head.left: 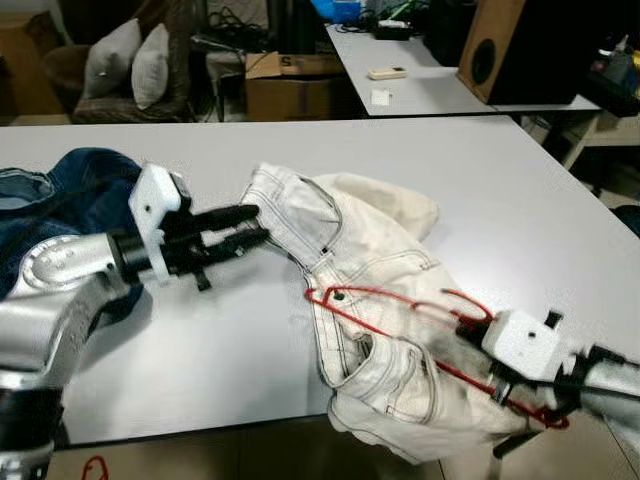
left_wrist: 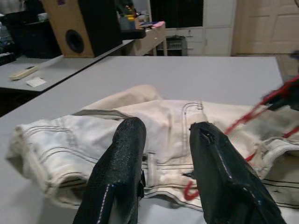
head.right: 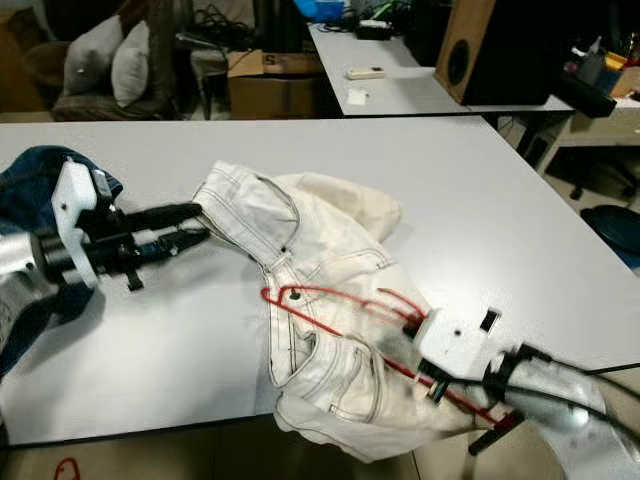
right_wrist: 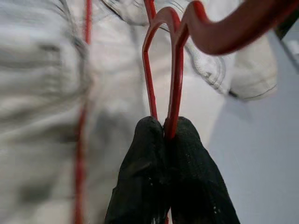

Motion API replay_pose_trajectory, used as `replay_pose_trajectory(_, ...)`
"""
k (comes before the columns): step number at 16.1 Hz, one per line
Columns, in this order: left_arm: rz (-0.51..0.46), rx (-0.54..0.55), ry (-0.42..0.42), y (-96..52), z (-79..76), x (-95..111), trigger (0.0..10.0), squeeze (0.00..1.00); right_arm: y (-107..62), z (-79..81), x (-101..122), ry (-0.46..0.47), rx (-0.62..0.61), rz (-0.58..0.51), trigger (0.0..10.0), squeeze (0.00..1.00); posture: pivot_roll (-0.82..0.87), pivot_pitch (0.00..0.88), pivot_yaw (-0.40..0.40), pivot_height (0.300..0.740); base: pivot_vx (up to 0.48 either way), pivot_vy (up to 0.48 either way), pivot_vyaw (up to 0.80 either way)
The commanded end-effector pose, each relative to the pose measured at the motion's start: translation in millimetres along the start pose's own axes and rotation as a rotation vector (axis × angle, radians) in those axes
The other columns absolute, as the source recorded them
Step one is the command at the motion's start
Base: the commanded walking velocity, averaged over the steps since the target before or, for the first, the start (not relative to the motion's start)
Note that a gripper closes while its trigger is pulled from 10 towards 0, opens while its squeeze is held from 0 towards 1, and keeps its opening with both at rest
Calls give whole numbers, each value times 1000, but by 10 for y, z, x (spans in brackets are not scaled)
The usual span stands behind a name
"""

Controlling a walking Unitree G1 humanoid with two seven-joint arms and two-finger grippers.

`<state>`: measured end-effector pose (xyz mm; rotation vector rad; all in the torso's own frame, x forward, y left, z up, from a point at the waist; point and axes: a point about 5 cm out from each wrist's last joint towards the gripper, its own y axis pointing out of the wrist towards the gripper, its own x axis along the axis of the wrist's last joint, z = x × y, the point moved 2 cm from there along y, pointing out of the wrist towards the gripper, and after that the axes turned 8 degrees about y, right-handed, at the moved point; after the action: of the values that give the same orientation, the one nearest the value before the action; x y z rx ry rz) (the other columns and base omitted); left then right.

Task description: Hang hanger

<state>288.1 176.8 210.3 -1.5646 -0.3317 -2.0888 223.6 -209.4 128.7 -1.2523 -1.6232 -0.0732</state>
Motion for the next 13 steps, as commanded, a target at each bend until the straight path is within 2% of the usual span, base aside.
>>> replay_pose_trajectory(1,-2,-6,0,20,-35,25,10000,0,-11,-120,-138,-42,-52,75,10000,0,-17,24,1,740,0,0,0)
replay_pose_trajectory(3,-5,-6,-2,45,-83,39,10000,0,35,-287,-111,-113,-93,57,10000,0,-12,24,-11,740,0,0,0)
replay_pose_trajectory(7,-8,52,6,47,-70,65,10000,0,141,-771,-56,-229,-260,17,10000,0,-2,24,-25,740,0,0,0)
replay_pose_trajectory(8,-8,54,7,53,-77,73,10000,0,161,-817,-12,-248,-255,-5,10000,0,-1,24,-26,740,0,0,0)
replay_pose_trajectory(10,-15,55,2,55,-97,95,10000,0,175,-842,94,-218,-231,-77,10000,0,2,23,-31,740,0,0,0)
replay_pose_trajectory(12,-16,57,-9,60,-131,86,10000,0,160,-743,233,-115,-152,-200,10000,0,2,22,-31,740,0,0,0)
replay_pose_trajectory(13,-16,57,-11,63,-140,82,10000,0,155,-734,257,-97,-149,-220,10000,0,2,22,-30,740,0,0,0)
